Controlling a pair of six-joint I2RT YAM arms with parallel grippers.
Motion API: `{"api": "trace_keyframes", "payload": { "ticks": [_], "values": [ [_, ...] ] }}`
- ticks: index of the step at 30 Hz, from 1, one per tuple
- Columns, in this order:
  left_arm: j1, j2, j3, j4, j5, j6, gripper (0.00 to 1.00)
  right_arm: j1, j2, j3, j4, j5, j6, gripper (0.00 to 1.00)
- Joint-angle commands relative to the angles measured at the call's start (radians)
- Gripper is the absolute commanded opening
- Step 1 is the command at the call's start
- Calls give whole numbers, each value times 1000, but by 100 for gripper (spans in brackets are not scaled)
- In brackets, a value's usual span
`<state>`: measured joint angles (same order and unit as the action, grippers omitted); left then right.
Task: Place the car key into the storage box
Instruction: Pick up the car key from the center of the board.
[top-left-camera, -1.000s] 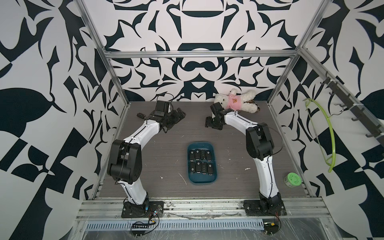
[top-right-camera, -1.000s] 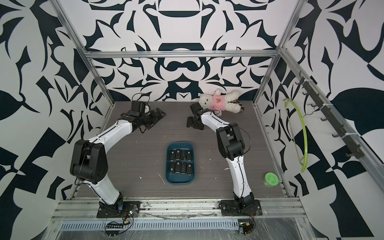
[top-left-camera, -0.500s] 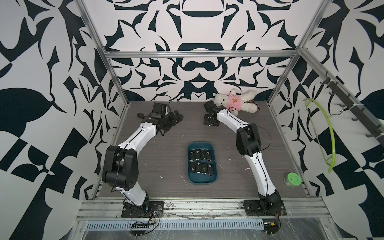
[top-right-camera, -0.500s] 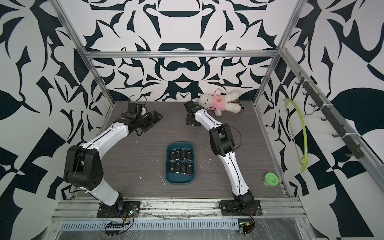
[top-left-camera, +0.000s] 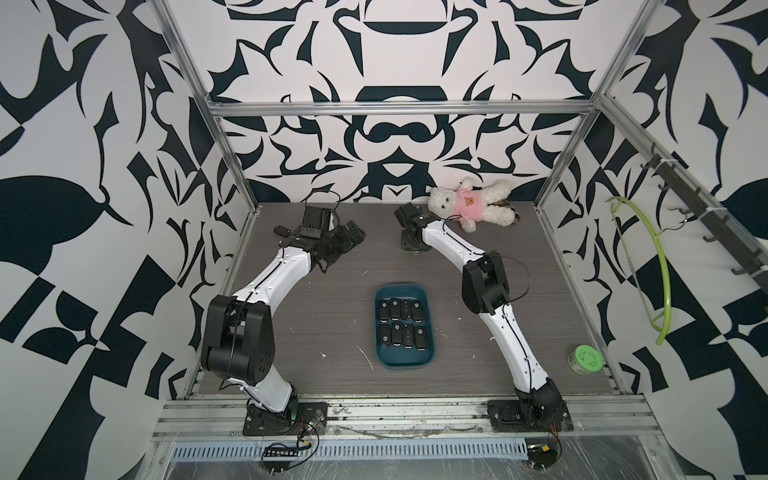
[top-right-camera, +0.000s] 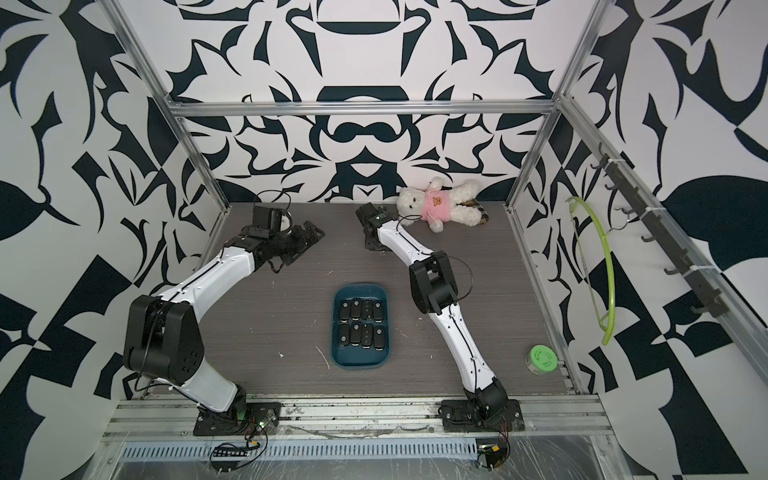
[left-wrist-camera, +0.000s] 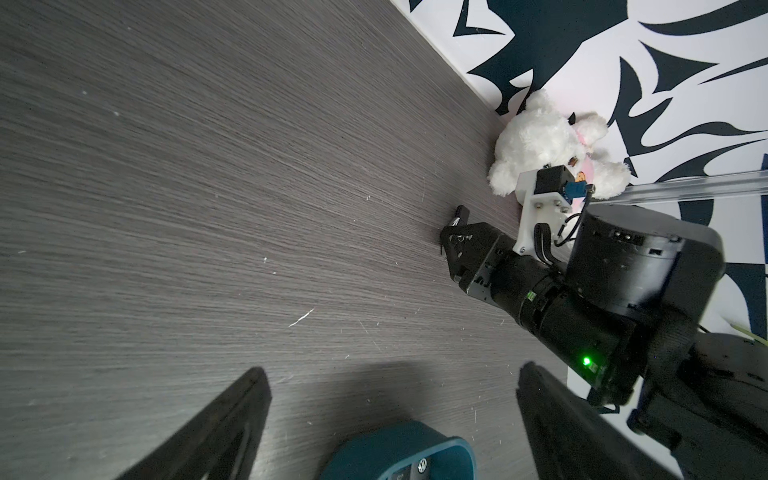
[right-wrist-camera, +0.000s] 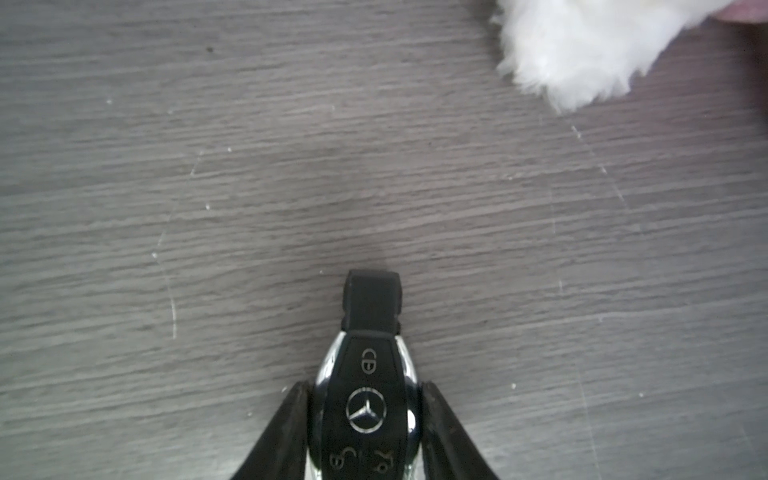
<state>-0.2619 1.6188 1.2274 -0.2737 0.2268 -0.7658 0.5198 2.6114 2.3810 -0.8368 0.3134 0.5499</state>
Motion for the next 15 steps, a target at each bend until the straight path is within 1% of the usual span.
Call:
{"api": "trace_keyframes", "payload": {
  "ticks": [1,4,6,10,15],
  "values": [
    [6,-36,-24,-23,11,13,99,1,-11,-17,-50,16,-19,40],
    [6,-40,-28,-25,17,11,99,-4,-14,-17,-43,-5,-19,34],
    [6,-46,-33,-25,16,11,99,-4,-32,-38,-18,-33,-19,33],
    [5,-55,-35,-28,12,15,99,-3,-136,-170,94,-78,-19,33],
    [6,-55,-32,-24,11,13,99,-1,-281,-295,141,-94,-16,33]
  ]
}}
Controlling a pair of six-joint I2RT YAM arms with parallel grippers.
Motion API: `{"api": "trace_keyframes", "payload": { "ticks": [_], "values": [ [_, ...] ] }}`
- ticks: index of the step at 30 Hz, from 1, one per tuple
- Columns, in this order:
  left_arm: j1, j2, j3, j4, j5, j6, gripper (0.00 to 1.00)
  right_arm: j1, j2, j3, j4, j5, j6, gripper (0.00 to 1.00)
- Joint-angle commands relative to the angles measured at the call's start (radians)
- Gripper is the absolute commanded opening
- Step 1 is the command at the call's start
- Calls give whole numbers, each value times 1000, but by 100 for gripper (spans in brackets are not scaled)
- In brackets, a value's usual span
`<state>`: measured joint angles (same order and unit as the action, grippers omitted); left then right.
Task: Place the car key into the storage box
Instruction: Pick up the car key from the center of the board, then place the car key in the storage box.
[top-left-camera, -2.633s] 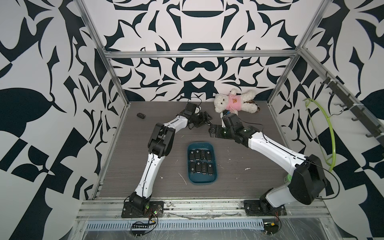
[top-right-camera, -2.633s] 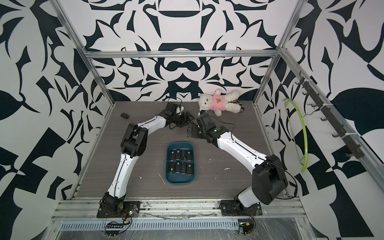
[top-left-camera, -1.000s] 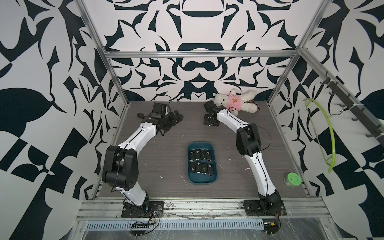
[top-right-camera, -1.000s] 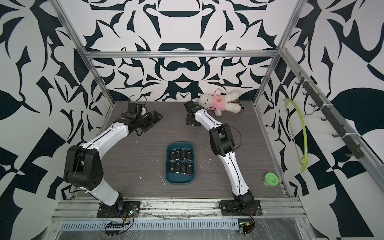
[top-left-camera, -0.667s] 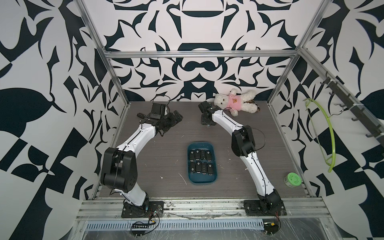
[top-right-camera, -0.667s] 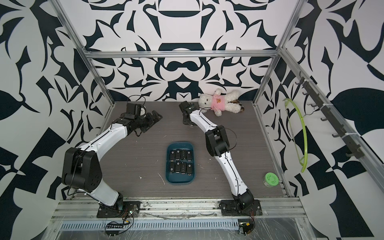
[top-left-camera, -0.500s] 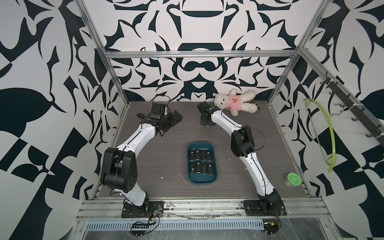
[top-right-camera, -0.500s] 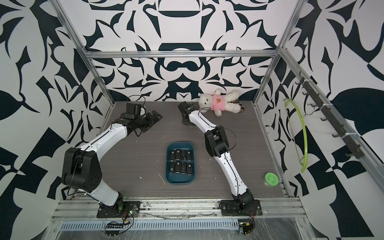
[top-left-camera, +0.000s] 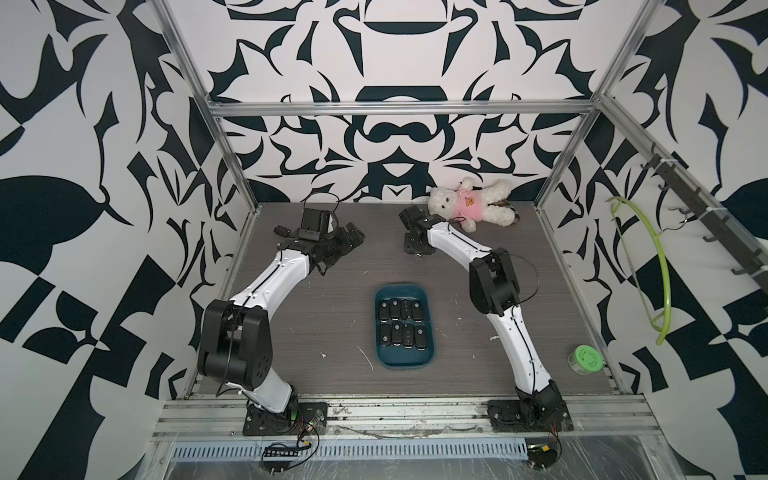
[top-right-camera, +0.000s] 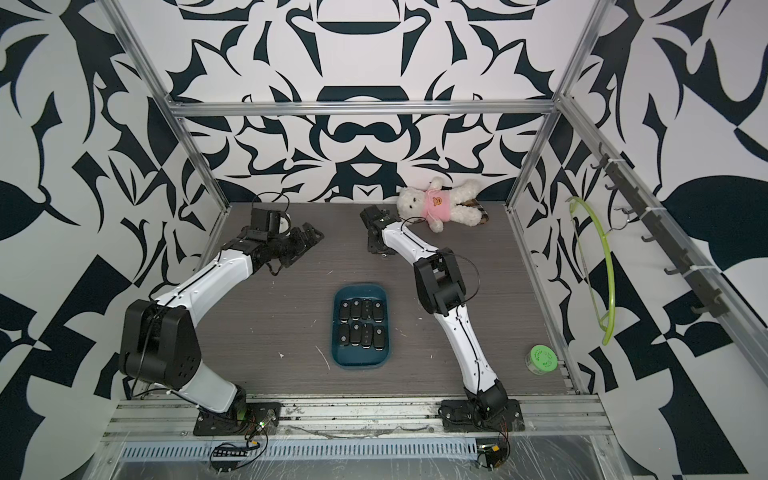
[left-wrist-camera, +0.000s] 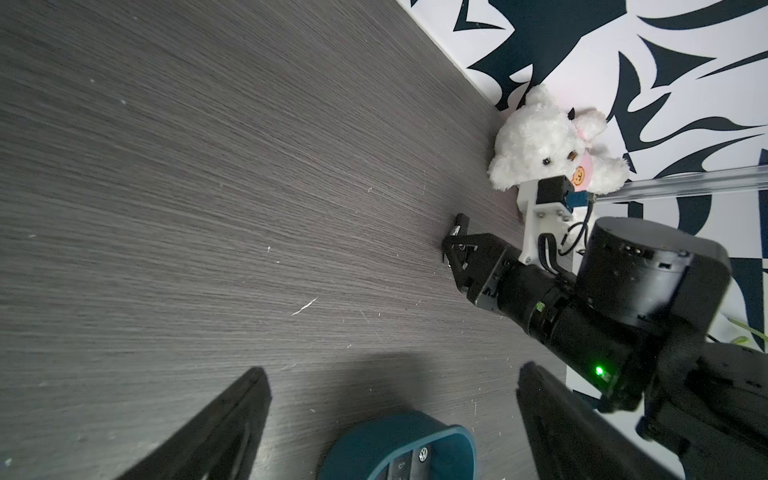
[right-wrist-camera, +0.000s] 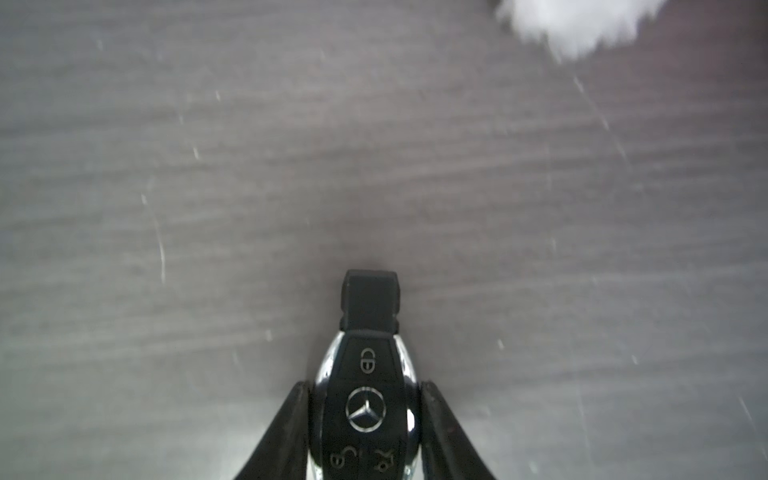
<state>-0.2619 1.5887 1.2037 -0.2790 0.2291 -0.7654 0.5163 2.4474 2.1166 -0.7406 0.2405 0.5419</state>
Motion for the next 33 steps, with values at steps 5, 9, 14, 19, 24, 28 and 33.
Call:
{"api": "trace_keyframes", "payload": {
  "ticks": [5,9,14,19,24,28,33],
  "values": [
    [6,-10,2,-12,14,14,99,14,-260,-168,79,-46,-3,33],
    [6,15,16,-6,21,15,99,41,-363,-268,86,-46,-2,33],
    [6,49,47,-7,32,18,99,80,-482,-385,78,-46,16,33],
    [6,75,92,-21,41,28,99,139,-604,-496,70,-46,33,33],
    [4,64,102,-32,44,34,99,205,-708,-599,72,-46,56,33],
    [1,34,87,-42,42,33,99,270,-784,-683,71,-30,78,33],
    [-19,-22,52,-51,23,29,99,333,-877,-814,86,-4,124,32]
  ]
}}
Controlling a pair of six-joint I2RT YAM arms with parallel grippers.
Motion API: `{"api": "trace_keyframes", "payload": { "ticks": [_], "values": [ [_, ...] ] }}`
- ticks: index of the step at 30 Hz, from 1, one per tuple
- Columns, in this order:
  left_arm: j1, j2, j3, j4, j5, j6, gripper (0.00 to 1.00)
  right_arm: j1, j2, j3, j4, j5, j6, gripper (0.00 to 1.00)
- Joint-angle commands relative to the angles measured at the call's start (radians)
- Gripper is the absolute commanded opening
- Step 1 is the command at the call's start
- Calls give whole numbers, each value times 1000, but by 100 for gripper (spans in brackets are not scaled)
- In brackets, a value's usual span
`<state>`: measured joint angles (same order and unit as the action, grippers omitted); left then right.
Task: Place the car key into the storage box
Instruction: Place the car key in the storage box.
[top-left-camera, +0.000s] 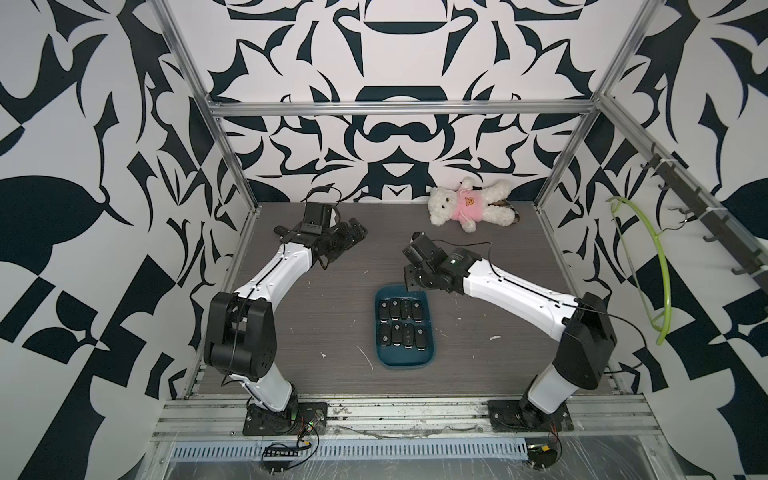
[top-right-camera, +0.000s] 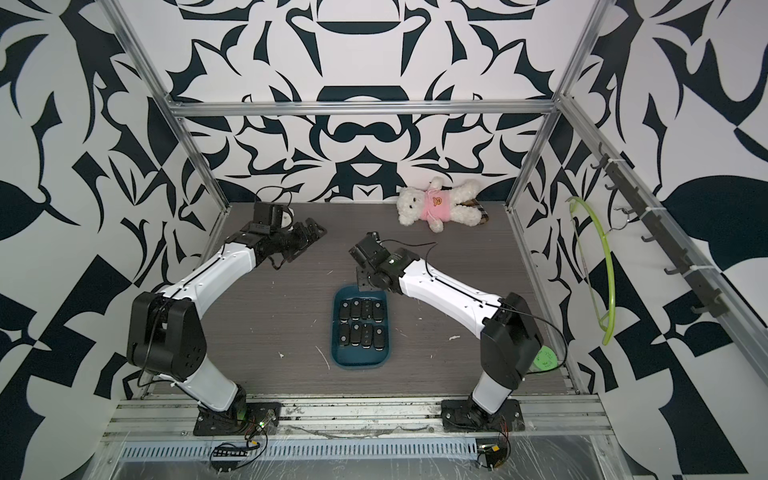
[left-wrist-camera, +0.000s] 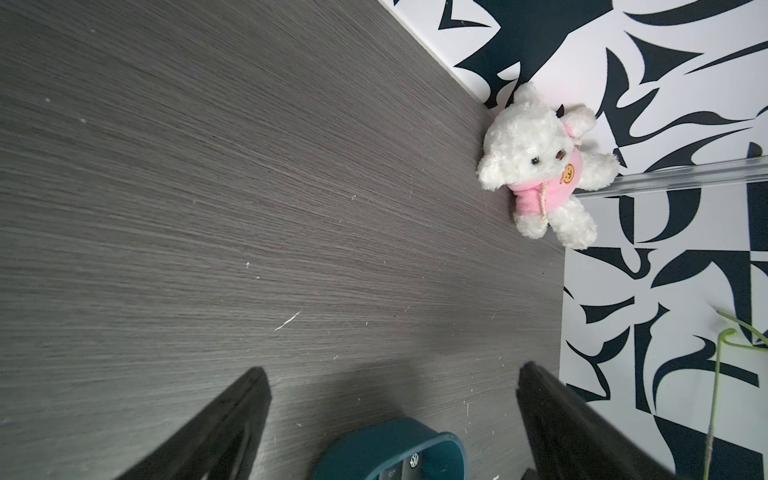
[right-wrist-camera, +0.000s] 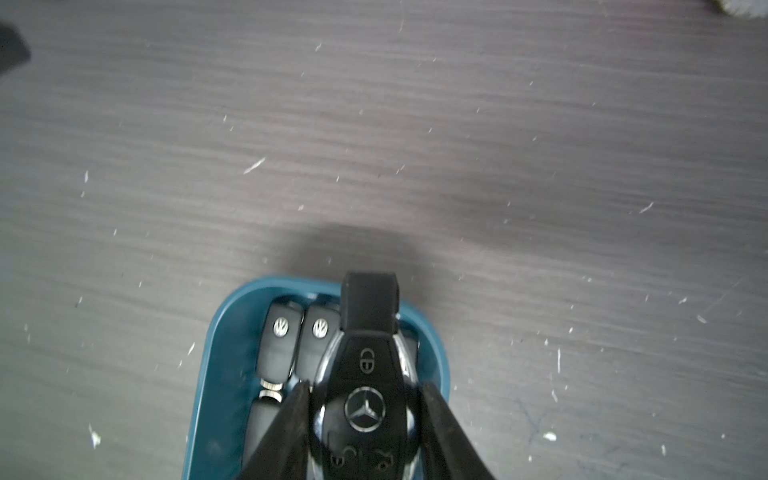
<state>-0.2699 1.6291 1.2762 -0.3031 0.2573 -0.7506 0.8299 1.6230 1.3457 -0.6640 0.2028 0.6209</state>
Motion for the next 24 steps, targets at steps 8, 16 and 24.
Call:
{"api": "trace_keyframes", "payload": {
  "ticks": [8,16,24],
  "values": [
    [-49,-165,-101,-42,-38,-7,99,140,-129,-179,12,96,152,32],
    [-61,-242,-148,-82,-57,0,99,272,-166,-284,15,142,236,31],
    [-86,-286,-176,-96,-87,-12,99,345,-209,-385,21,125,289,31]
  ]
}}
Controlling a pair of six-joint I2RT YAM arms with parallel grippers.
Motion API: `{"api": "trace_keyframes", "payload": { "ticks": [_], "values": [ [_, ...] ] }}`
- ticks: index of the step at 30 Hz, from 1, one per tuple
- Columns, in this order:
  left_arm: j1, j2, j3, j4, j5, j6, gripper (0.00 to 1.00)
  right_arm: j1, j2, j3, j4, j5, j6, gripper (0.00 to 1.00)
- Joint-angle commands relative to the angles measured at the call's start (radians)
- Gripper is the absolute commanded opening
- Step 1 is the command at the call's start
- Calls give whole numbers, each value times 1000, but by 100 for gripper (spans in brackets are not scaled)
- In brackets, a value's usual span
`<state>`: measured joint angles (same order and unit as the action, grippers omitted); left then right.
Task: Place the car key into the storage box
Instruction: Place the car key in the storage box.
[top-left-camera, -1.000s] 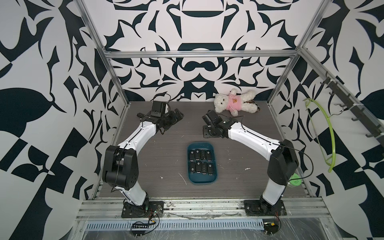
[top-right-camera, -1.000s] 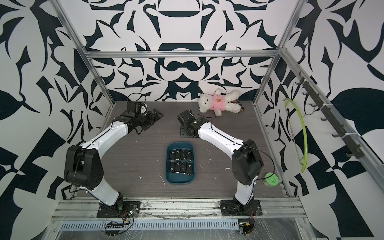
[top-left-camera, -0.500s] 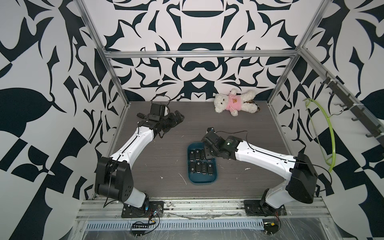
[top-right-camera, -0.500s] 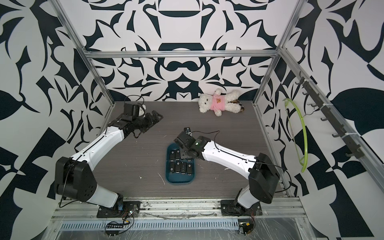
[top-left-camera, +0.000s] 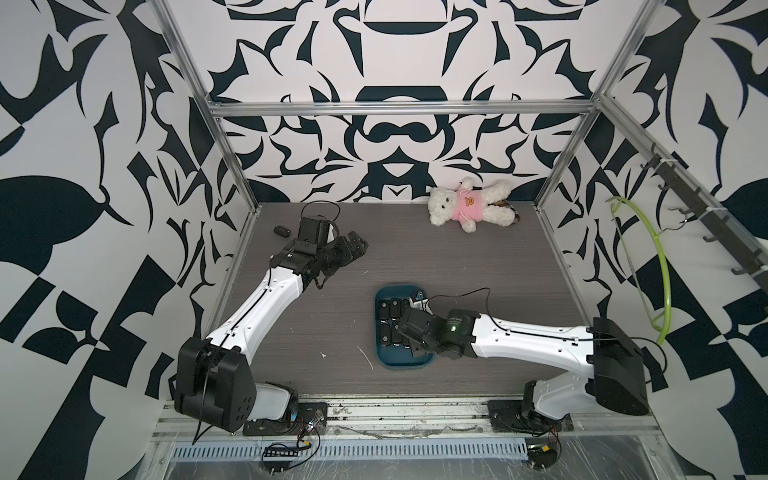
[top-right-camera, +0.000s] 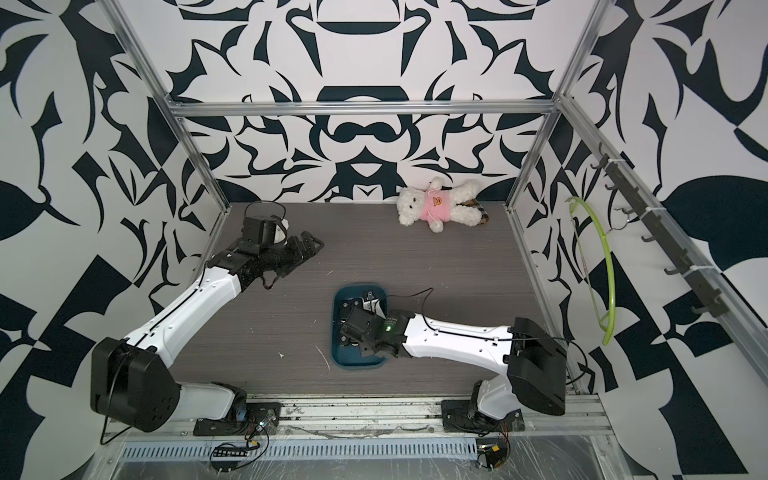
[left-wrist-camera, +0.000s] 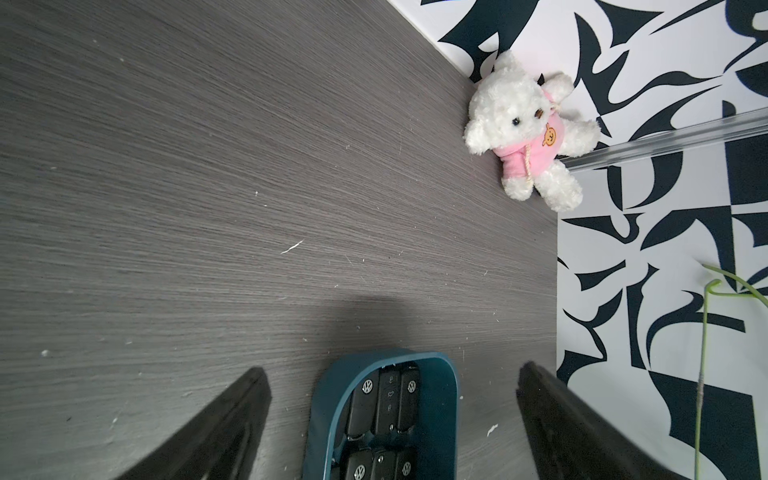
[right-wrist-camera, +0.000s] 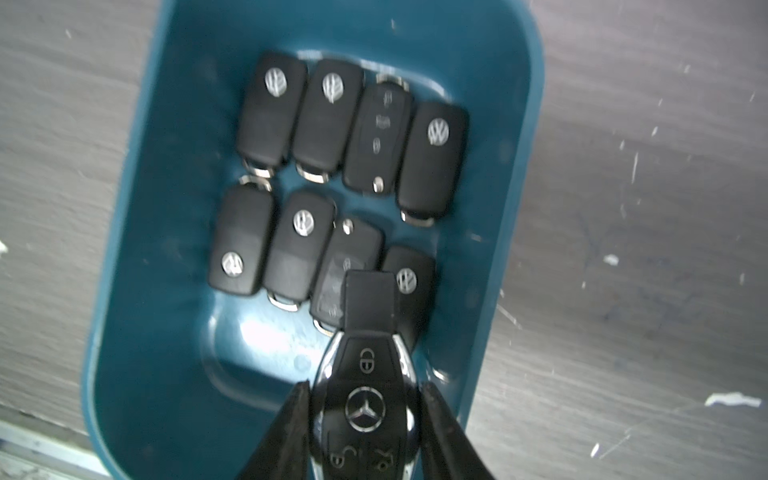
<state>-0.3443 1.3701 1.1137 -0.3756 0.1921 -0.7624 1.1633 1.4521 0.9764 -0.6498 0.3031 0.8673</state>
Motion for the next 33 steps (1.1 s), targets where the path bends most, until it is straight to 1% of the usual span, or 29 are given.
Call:
{"api": "trace_keyframes", "payload": {
  "ticks": [1,9,15,20,26,29,31,33],
  "values": [
    [-13,-30,-15,-25,-26,-1,99,15,-40,-24,8,23,49,31],
    [-28,-33,-13,-27,-36,-8,99,36,-9,-48,44,-4,55,31],
    [-30,-35,-9,-31,-41,-4,99,36,19,-34,60,-32,9,31],
    [-30,-33,-11,-30,-45,-5,99,36,45,-13,59,-60,-94,30],
    [-33,-49,-19,-30,-61,-12,99,34,34,-4,42,-99,-247,31],
    [-35,-57,-27,-28,-70,-17,99,33,43,1,38,-108,-300,31],
    [-36,-61,-31,-28,-76,-21,99,28,47,-2,37,-150,-323,30],
    [-37,-66,-35,-25,-79,-26,99,20,49,-9,39,-165,-346,31]
  ]
}}
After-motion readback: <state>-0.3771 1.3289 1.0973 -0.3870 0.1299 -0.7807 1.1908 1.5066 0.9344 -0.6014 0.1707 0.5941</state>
